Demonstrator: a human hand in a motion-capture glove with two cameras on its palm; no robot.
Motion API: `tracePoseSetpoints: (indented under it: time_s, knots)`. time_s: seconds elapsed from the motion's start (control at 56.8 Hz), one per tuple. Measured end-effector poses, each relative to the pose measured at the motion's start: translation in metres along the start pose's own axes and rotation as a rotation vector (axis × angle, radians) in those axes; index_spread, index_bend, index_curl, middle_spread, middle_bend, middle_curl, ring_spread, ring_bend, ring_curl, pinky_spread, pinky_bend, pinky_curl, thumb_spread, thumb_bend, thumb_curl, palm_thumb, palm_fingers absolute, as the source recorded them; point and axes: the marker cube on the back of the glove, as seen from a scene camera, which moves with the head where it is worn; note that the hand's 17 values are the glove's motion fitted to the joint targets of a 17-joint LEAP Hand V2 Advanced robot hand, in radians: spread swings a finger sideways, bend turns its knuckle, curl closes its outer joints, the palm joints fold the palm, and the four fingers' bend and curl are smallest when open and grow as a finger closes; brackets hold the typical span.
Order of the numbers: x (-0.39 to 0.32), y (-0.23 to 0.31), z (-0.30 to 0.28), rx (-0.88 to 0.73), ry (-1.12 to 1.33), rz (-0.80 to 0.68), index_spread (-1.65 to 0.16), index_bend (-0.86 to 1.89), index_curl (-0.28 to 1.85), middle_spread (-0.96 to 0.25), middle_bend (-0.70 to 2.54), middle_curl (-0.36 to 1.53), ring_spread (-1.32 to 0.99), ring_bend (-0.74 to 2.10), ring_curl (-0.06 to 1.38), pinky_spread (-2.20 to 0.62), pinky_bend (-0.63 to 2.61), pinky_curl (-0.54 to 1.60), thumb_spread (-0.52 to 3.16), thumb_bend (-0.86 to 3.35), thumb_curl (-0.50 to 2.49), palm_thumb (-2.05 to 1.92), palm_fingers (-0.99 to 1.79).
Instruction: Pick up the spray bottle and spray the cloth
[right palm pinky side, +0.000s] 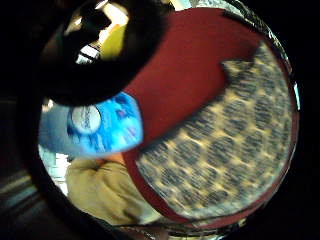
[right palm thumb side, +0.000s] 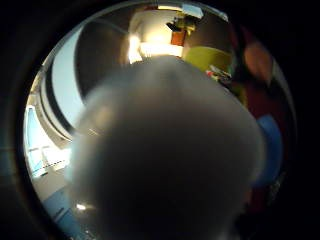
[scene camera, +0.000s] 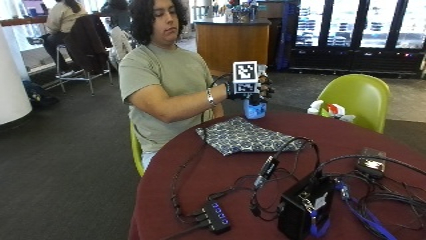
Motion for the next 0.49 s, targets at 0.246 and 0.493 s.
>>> tracePoseSetpoints:
  time_s: [0.246,0.493]
  knots:
    - [-0.011,0.062,-0.054,0.028,0.562,0.073,-0.39,0.07,0.34,-0.07,0.23,0.37,-0.12,0.41,0.35,0.19,0.35,0.37,0.85,-0.05,0.48,0.34,0.29]
    - [-0.023,0.117,-0.049,0.064,0.822,0.133,-0.41,0.13,0.27,-0.08,0.22,0.36,-0.11,0.34,0.32,0.23,0.38,0.36,0.88,-0.04,0.41,0.31,0.25]
